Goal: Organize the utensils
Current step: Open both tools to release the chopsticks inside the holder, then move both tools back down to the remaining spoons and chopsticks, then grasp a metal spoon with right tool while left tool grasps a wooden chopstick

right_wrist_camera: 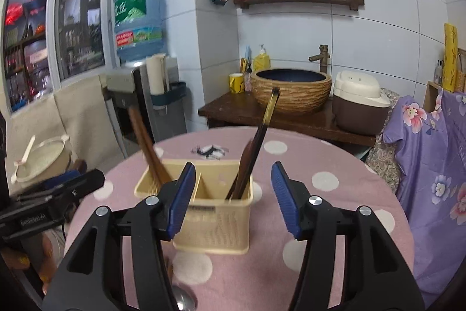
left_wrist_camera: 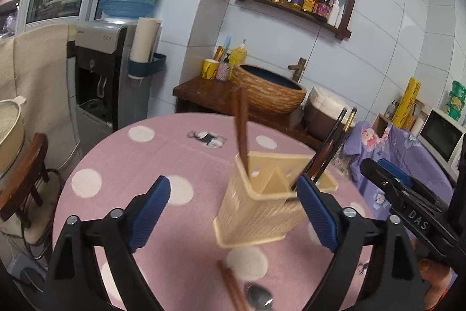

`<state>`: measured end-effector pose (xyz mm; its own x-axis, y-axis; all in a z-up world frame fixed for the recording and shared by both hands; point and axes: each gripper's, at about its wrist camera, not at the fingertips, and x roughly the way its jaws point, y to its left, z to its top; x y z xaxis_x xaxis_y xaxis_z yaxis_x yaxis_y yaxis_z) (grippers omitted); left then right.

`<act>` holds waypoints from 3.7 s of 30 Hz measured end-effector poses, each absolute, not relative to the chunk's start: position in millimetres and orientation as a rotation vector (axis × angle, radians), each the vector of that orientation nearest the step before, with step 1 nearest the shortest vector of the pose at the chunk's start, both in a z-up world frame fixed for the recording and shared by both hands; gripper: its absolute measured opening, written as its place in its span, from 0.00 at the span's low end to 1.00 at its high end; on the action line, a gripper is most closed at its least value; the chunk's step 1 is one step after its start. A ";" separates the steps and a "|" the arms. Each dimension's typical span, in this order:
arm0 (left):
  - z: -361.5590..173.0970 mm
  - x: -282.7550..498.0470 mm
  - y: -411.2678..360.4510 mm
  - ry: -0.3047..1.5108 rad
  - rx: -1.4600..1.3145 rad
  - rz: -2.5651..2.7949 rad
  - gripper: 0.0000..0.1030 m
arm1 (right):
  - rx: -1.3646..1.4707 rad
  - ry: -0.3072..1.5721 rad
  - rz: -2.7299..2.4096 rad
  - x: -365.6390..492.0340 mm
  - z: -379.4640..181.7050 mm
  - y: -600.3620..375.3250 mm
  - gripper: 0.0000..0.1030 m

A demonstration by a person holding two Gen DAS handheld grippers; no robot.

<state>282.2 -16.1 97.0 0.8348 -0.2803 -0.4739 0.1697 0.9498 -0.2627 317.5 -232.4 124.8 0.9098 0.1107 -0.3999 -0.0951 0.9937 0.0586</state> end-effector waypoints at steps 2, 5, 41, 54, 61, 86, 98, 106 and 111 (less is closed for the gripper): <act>81.6 274.7 -8.7 0.569 -0.201 -0.221 0.89 | -0.012 0.446 0.116 303.0 110.8 -224.6 0.53; 56.1 264.0 1.7 0.629 -0.186 -0.186 0.89 | -0.072 0.480 0.124 283.2 88.5 -214.2 0.53; -10.9 224.6 22.6 0.784 -0.194 -0.145 0.86 | -0.350 0.860 0.406 259.8 -47.3 -153.4 0.42; -12.9 226.3 22.4 0.803 -0.214 -0.161 0.86 | -0.288 0.902 0.438 272.7 -46.4 -153.6 0.36; -15.3 225.7 13.4 0.814 -0.190 -0.180 0.86 | -0.207 0.847 0.415 264.8 -35.3 -164.1 0.36; -44.8 240.6 -50.2 0.973 -0.091 -0.344 0.27 | 0.138 0.679 0.317 247.1 15.8 -230.3 0.36; -43.8 245.8 -63.4 0.970 -0.012 -0.298 0.21 | 0.133 0.645 0.282 239.4 20.2 -232.2 0.36; -43.5 257.8 -70.7 0.979 0.032 -0.277 0.21 | 0.144 0.624 0.267 239.2 22.2 -235.3 0.36; -43.5 275.8 -77.8 0.978 0.059 -0.255 0.16 | 0.136 0.614 0.255 239.3 22.5 -234.8 0.36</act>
